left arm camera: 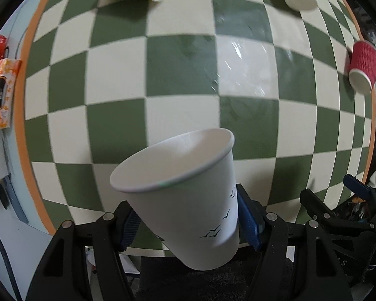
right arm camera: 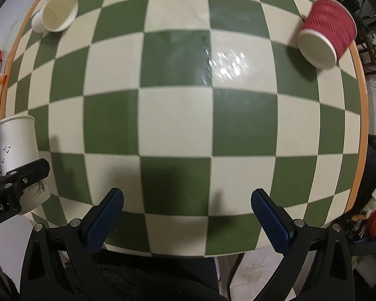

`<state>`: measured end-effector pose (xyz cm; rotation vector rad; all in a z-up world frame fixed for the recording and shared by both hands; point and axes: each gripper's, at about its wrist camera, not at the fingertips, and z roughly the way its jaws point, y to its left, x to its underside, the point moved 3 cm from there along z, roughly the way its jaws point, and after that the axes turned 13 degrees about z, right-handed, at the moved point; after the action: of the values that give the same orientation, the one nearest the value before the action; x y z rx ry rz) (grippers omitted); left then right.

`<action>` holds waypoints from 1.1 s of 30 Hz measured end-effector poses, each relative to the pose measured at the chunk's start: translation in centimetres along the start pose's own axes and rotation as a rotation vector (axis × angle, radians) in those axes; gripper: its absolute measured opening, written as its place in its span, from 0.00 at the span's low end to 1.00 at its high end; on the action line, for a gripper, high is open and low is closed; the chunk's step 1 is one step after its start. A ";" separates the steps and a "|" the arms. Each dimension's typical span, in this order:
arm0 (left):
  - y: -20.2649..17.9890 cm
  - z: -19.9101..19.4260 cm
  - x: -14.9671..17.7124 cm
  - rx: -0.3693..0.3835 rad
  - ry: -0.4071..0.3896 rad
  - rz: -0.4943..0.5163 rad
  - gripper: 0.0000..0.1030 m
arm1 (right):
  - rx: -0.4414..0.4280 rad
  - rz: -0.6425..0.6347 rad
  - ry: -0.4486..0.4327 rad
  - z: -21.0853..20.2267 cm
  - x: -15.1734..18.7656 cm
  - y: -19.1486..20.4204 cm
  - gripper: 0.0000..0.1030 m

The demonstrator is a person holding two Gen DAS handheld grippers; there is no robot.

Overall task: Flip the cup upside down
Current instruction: 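Lift the white cup with the left gripper and rotate it upright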

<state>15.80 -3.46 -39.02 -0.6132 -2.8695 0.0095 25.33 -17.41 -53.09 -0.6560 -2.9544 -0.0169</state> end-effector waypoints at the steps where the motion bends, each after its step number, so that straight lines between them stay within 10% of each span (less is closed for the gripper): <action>1: -0.3 0.2 0.0 -0.006 0.005 0.006 0.64 | -0.001 0.002 0.004 0.1 0.6 -0.6 1.00; 33: -5.8 5.5 -6.5 -0.097 0.047 0.091 0.64 | -0.001 0.073 0.005 -4.6 16.2 -15.5 1.00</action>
<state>18.17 -11.24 -45.44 -0.7524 -2.8077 -0.1291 4.72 -24.80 -46.43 -0.7616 -2.9238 -0.0136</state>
